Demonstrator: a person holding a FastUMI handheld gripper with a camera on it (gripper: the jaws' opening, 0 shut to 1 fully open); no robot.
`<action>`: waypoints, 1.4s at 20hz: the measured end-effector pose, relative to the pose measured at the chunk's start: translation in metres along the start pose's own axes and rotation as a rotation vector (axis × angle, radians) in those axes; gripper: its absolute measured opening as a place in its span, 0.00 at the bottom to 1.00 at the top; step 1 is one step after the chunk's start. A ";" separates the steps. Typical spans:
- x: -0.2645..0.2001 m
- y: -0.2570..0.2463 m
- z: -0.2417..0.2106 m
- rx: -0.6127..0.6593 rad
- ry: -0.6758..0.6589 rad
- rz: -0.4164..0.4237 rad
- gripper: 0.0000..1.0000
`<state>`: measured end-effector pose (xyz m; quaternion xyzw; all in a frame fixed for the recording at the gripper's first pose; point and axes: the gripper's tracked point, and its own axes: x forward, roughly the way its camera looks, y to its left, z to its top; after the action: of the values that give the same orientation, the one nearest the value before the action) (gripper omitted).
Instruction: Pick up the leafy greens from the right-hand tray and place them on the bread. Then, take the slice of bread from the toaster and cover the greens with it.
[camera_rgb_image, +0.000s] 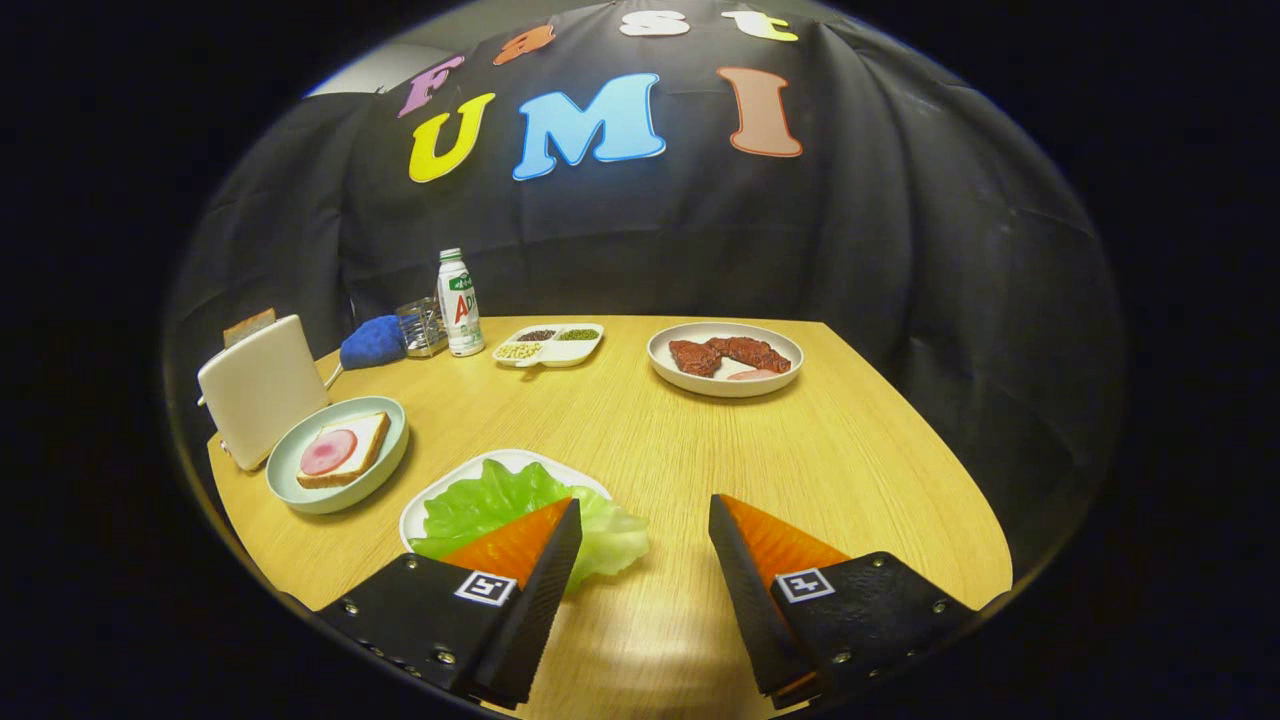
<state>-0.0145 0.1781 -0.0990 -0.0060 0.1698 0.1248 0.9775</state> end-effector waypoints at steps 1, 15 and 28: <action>0.004 0.000 -0.004 0.000 0.016 -0.005 0.79; 0.020 0.026 -0.017 0.027 0.080 0.070 0.08; 0.003 0.044 0.031 -0.061 -0.105 -0.006 0.00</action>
<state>-0.0122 0.2228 -0.0695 -0.0298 0.1144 0.1272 0.9848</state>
